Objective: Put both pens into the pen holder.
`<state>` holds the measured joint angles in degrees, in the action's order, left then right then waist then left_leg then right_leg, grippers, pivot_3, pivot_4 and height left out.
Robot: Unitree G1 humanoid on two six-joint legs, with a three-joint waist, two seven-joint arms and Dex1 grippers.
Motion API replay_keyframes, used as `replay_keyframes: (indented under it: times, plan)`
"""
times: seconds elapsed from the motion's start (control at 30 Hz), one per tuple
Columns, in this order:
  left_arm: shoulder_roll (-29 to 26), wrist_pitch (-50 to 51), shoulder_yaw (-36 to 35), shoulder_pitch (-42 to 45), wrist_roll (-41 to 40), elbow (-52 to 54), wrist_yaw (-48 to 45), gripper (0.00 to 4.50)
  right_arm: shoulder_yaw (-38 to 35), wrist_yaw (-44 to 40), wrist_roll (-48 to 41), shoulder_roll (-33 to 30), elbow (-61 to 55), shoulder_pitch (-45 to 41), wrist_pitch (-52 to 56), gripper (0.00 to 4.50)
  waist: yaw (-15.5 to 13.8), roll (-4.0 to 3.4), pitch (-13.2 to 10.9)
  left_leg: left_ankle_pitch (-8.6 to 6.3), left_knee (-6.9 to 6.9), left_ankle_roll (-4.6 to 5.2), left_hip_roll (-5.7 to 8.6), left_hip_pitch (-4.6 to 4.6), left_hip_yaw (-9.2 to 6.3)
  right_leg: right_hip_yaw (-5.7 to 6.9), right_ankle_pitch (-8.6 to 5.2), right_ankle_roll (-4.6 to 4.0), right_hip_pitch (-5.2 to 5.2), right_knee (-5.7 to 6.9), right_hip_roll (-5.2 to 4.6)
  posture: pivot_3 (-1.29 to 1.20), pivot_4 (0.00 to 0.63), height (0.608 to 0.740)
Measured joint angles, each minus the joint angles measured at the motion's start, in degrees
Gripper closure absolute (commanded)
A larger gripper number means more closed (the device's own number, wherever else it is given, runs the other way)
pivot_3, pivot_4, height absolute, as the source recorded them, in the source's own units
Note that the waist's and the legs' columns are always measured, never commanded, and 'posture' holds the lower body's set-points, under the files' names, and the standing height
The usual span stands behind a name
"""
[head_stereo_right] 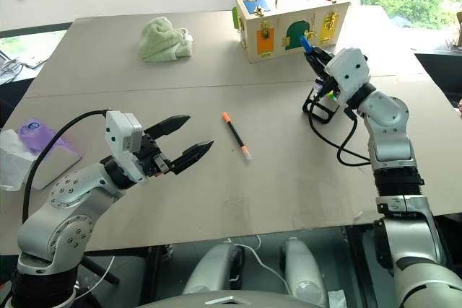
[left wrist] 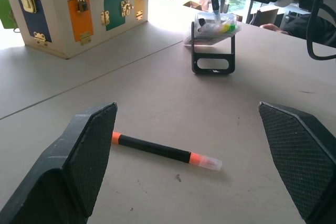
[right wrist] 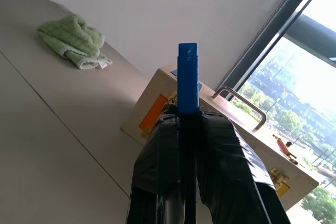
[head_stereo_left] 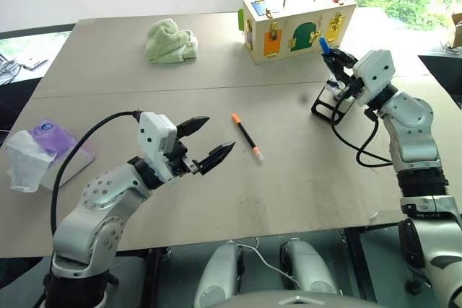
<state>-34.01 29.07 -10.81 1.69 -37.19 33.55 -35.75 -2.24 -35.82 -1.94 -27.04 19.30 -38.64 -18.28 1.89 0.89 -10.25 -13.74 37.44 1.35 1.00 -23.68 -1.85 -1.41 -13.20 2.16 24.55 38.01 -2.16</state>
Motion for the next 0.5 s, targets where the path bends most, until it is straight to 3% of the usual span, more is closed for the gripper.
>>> replay_keyframes:
  times: [0.2,0.23,0.37,0.47,0.5]
  plan:
    - [-0.1,-0.8,0.0,-0.6,0.5,0.0,0.0,0.0,1.2,1.4,3.7,-1.8,6.3,0.2,-7.5,4.46,0.0,0.0,0.0,0.0,0.0,-0.01,0.0,0.01,0.01,-0.03,0.0,0.0,0.0,0.01,0.01,0.0,0.15,0.74]
    - [-0.1,-0.8,0.0,-0.7,0.5,0.0,0.0,0.0,1.2,1.5,3.8,-1.9,6.7,0.3,-8.0,3.58,0.0,0.0,0.0,0.0,0.0,-0.01,0.0,0.01,0.01,-0.03,0.0,0.0,0.0,0.01,0.01,0.0,0.15,0.74]
    - [-0.1,-0.9,0.0,-0.8,0.7,0.0,-0.1,0.0,1.2,1.3,3.0,-2.0,6.8,1.9,-8.5,1.86,0.0,0.01,0.0,0.0,0.0,0.0,-0.01,0.01,0.0,-0.05,0.0,0.0,-0.02,0.01,0.0,0.0,0.15,0.74]
    - [-0.2,-0.9,0.0,-0.8,1.0,0.0,-0.3,0.0,1.1,1.3,2.2,-2.4,6.1,3.4,-8.1,0.26,0.0,0.01,0.0,0.0,0.01,0.0,-0.01,0.01,0.01,-0.05,0.0,0.0,-0.02,0.01,0.0,0.0,0.15,0.74]
    - [-0.2,-0.9,0.0,-0.8,1.0,0.0,-0.3,0.0,1.1,1.3,2.0,-2.8,5.3,4.1,-7.6,0.02,-0.1,0.01,0.0,0.0,0.01,0.0,-0.01,0.01,0.01,-0.05,0.0,0.0,-0.02,0.01,0.0,0.0,0.15,0.74]
